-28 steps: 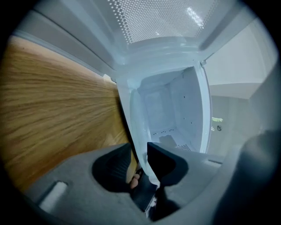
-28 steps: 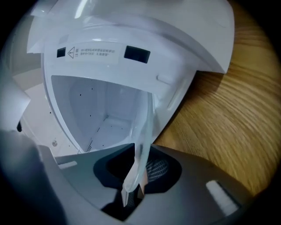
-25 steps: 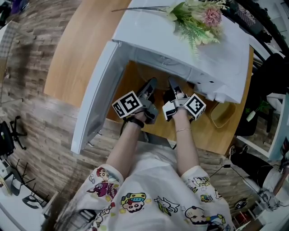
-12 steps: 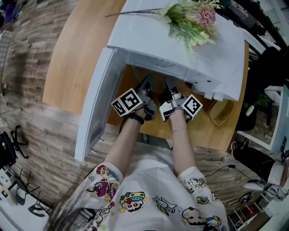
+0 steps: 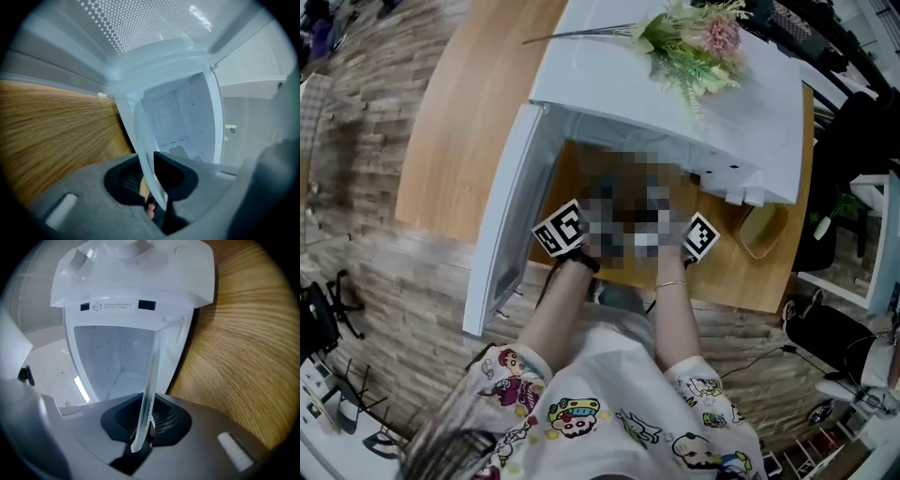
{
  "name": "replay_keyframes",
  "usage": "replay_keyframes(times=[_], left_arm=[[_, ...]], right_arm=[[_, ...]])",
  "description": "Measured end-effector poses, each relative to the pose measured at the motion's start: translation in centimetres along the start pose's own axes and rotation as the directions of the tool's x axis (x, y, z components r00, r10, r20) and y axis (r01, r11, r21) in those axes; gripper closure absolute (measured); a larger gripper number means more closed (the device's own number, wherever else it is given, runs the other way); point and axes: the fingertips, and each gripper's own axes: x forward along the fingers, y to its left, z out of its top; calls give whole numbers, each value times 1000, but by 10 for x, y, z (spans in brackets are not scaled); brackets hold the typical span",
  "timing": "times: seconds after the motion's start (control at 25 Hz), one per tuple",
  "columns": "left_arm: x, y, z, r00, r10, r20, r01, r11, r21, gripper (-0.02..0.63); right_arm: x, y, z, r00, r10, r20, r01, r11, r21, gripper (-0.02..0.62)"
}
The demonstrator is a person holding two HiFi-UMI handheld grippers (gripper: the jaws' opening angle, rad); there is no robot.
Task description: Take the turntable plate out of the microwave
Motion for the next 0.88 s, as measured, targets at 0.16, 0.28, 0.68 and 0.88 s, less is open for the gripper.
replay_keyframes(times=[0.16, 0.28, 0.68, 0.88], left_arm=[[-11, -6, -2, 1000, -16, 21, 17, 1000, -8, 551], [-24, -10, -8, 1000, -24, 19, 24, 1000, -16, 551], [-77, -18, -43, 1000, -29, 2, 29, 1000, -6, 551], [-105, -29, -59, 999, -49, 7, 49, 999, -14, 551]], right_arm=[[-8, 8, -5, 1000, 23, -15, -24, 999, -23, 548], [-19, 14, -14, 999, 31, -23, -32, 999, -10, 546], [-72, 18, -47, 998, 28, -47, -27, 999, 20, 541], [-99, 31, -61, 997, 34, -72, -34, 999, 1, 541]])
